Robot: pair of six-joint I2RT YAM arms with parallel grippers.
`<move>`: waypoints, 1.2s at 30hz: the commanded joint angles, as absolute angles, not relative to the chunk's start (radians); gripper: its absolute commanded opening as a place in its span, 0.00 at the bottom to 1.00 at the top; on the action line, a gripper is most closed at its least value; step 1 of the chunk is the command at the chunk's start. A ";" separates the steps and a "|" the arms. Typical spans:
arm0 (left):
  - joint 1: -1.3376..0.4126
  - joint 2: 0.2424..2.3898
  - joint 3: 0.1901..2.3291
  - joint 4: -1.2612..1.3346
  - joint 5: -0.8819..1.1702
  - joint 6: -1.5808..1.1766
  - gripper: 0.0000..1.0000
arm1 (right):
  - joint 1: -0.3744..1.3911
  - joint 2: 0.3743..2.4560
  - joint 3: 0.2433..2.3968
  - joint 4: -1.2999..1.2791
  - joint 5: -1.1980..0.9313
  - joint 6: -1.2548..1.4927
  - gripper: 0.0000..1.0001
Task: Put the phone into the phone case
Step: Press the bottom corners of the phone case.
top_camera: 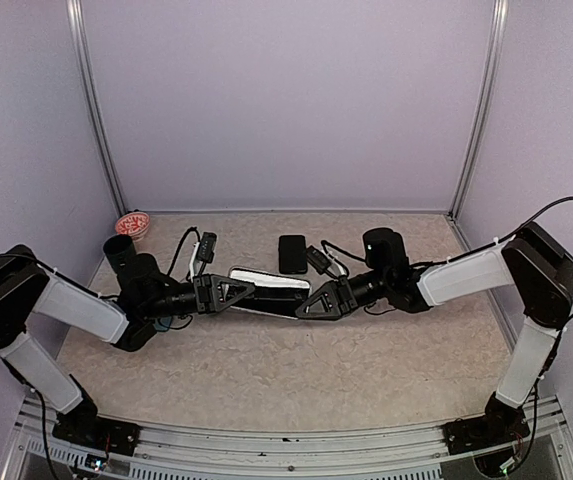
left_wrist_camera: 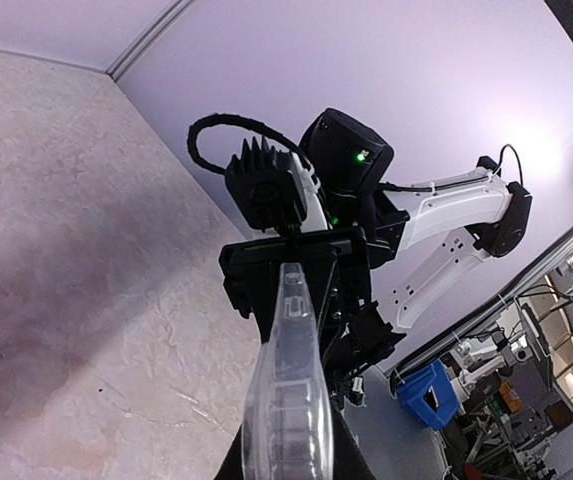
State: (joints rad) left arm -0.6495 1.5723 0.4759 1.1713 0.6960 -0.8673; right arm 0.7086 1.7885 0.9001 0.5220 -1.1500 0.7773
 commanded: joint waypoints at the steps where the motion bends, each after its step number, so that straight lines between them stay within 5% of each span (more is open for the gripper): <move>1: -0.650 1.547 0.472 1.220 0.660 -0.843 0.00 | 0.724 1.790 0.914 0.488 -1.130 0.760 0.10; 6: -0.650 1.532 0.470 1.203 0.649 -0.833 0.02 | 0.724 1.774 0.945 0.369 -1.078 0.687 0.14; 15: -0.648 1.522 0.482 1.165 0.689 -0.836 0.01 | 0.724 1.742 1.036 -0.001 -0.958 0.394 0.48; 25: -0.641 1.480 0.536 0.979 0.820 -0.765 0.00 | 0.707 1.618 1.062 -0.240 -0.940 0.178 0.61; 36: -0.698 1.542 0.623 0.789 0.919 -0.637 0.00 | 0.708 1.584 1.121 -0.426 -0.954 0.026 0.61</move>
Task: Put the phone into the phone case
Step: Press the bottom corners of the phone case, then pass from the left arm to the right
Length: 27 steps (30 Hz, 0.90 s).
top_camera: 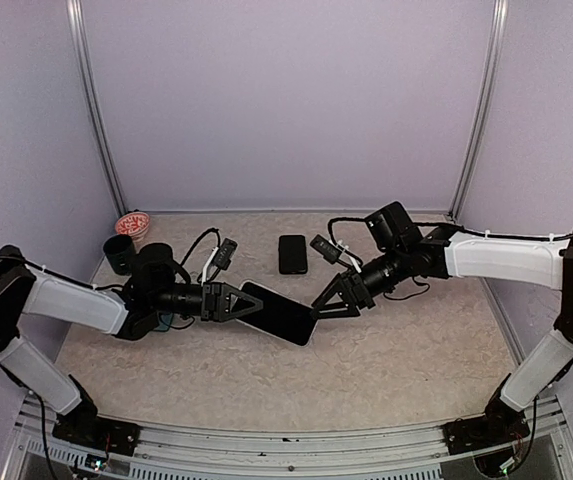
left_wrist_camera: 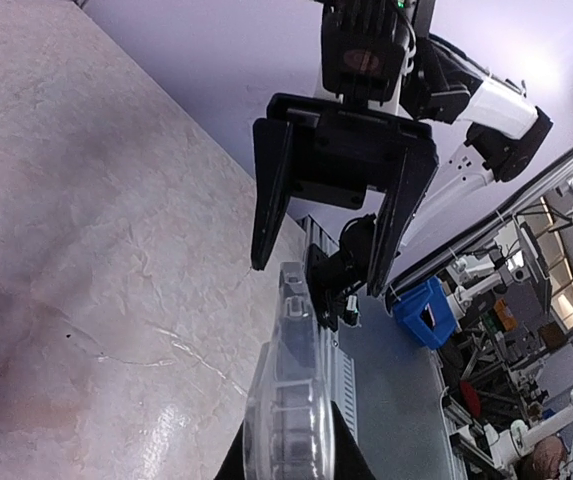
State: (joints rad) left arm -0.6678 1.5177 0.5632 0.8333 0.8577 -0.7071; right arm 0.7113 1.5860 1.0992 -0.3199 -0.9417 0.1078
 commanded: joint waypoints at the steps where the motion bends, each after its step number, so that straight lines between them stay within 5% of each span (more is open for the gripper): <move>1: -0.709 1.551 0.633 0.771 0.920 -0.622 0.00 | 0.708 1.590 1.123 -0.434 -0.961 0.022 0.61; 22: -0.773 1.613 0.729 0.648 0.936 -0.542 0.00 | 0.772 1.687 1.123 -0.412 -1.058 0.009 0.47; 27: -0.776 1.622 0.741 0.642 0.937 -0.539 0.00 | 0.783 1.716 1.137 -0.408 -1.066 0.009 0.36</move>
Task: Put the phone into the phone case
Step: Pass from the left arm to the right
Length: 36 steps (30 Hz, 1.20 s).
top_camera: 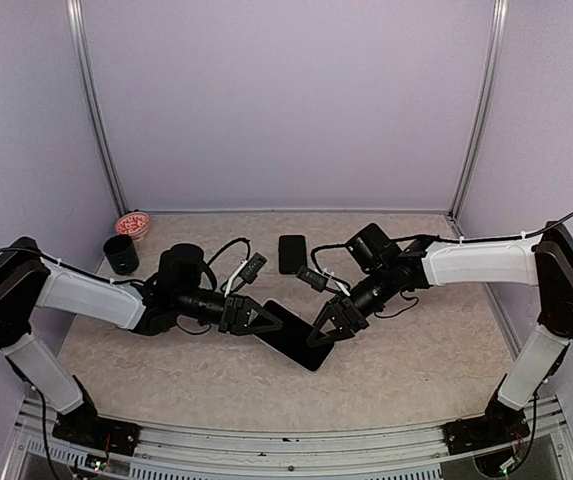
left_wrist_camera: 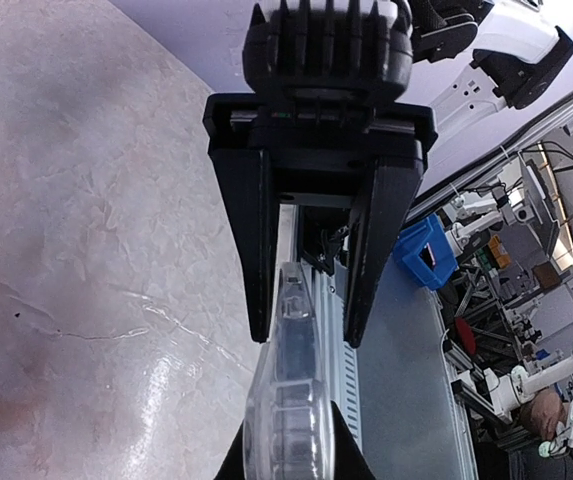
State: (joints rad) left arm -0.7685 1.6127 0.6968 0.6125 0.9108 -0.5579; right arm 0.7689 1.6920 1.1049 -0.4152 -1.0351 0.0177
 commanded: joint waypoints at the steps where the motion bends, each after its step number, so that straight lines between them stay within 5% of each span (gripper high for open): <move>1: -0.776 1.624 0.742 0.639 0.939 -0.537 0.00 | 0.783 1.718 1.138 -0.405 -1.069 0.010 0.32; 9: -0.776 1.646 0.748 0.639 0.944 -0.535 0.00 | 0.784 1.726 1.140 -0.396 -1.092 0.009 0.08; 14: -0.778 1.654 0.749 0.643 0.941 -0.538 0.00 | 0.784 1.717 1.127 -0.351 -1.130 0.015 0.07; 23: -0.752 1.624 0.697 0.789 0.883 -0.632 0.40 | 0.780 1.689 1.103 -0.254 -1.135 0.080 0.00; 36: -0.702 1.514 0.554 1.007 0.730 -0.762 0.53 | 0.724 1.634 1.014 0.155 -1.051 0.392 0.00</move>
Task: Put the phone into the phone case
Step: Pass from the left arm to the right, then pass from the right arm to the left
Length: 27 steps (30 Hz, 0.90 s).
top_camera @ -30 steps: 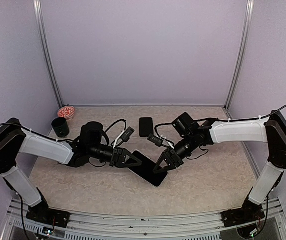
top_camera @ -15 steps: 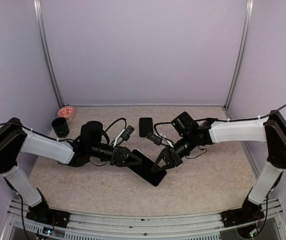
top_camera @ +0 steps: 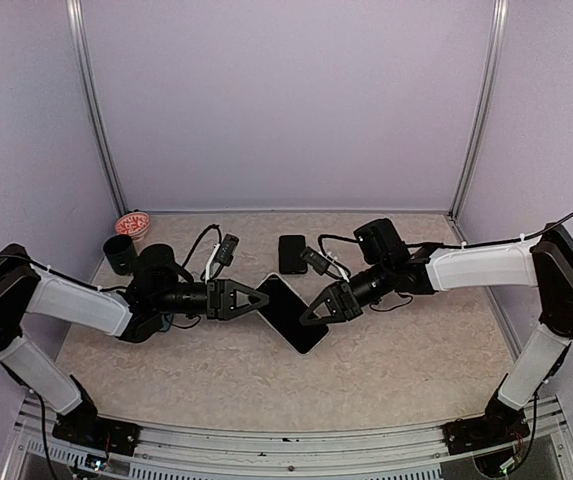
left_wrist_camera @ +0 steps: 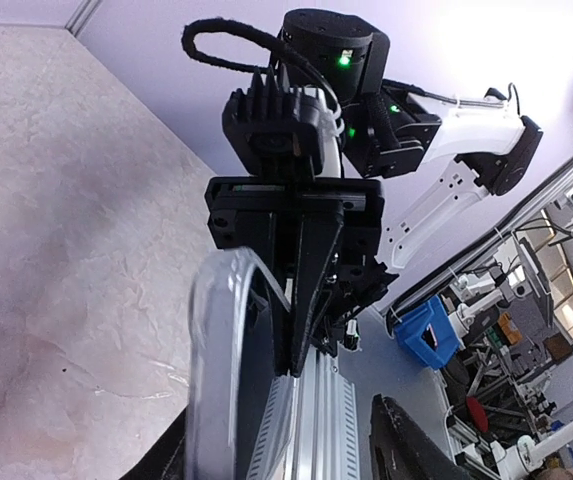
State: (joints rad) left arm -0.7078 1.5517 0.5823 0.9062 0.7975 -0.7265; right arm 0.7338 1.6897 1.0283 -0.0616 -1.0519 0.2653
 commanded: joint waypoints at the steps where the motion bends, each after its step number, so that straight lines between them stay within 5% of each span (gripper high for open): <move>1: -0.701 1.513 0.551 1.013 0.721 -0.766 0.54 | 0.724 1.631 1.010 0.185 -1.043 0.408 0.00; 17: -0.732 1.624 0.607 1.124 0.674 -0.842 0.51 | 0.725 1.604 0.893 0.622 -0.901 0.682 0.00; 27: -0.735 1.661 0.632 1.163 0.658 -0.856 0.47 | 0.740 1.638 0.881 0.680 -0.893 0.725 0.00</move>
State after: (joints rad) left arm -0.7303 1.6474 0.6090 1.1130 0.6727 -0.8547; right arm 0.7300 1.6234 0.8867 0.5766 -0.8955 0.6998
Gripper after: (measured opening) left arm 0.482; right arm 0.083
